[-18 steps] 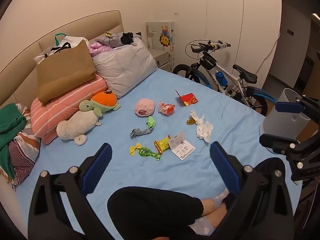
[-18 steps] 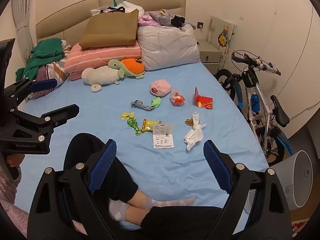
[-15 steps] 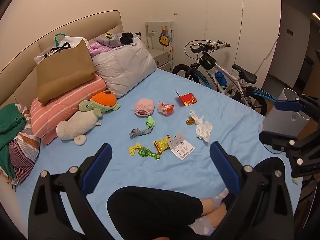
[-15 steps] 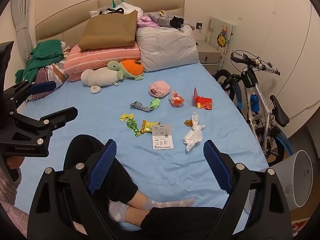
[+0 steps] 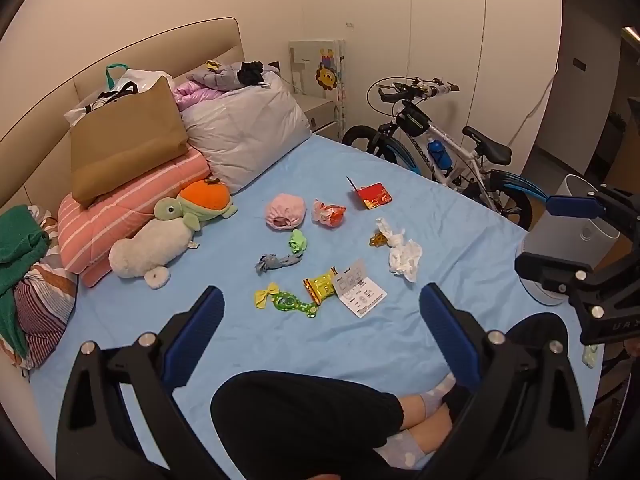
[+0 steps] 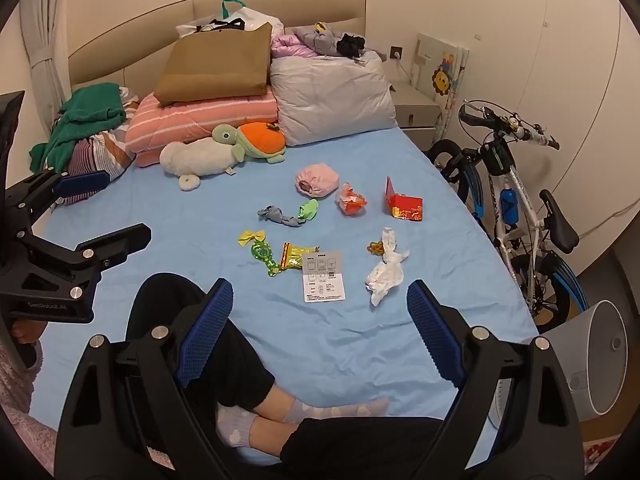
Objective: Collect trash
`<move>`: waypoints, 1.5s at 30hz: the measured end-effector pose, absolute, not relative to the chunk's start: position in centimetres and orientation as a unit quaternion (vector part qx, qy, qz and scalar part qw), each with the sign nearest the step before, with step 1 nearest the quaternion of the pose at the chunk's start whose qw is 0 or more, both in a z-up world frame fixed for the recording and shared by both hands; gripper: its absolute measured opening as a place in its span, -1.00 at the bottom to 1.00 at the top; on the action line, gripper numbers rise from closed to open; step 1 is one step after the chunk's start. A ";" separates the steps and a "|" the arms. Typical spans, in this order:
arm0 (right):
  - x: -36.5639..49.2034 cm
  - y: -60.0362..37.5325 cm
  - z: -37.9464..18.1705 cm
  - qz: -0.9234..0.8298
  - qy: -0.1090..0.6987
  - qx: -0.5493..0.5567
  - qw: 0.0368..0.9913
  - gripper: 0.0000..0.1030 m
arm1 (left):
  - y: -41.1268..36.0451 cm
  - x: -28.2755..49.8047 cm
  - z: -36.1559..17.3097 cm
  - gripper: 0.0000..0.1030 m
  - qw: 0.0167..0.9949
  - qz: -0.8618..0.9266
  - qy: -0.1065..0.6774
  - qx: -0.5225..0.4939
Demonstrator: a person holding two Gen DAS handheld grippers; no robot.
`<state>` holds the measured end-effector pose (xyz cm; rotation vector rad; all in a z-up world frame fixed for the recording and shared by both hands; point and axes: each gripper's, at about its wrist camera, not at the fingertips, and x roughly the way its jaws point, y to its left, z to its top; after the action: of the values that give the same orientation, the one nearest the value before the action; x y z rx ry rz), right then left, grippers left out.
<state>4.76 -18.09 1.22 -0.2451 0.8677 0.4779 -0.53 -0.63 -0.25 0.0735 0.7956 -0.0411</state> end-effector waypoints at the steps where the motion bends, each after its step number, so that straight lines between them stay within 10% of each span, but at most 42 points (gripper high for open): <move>1: 4.7 -18.1 1.2 0.229 0.415 -0.117 0.873 0.66 | -0.7 -0.6 -0.3 0.90 0.921 -0.020 0.387 0.036; 45: 5.1 -18.3 1.7 0.229 0.410 -0.119 0.875 0.66 | -0.5 0.0 -0.1 0.90 0.922 -0.022 0.385 0.036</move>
<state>5.05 -18.26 1.75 -0.2474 0.8563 0.4787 -0.02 -0.53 -0.09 0.0741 0.7906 -0.0442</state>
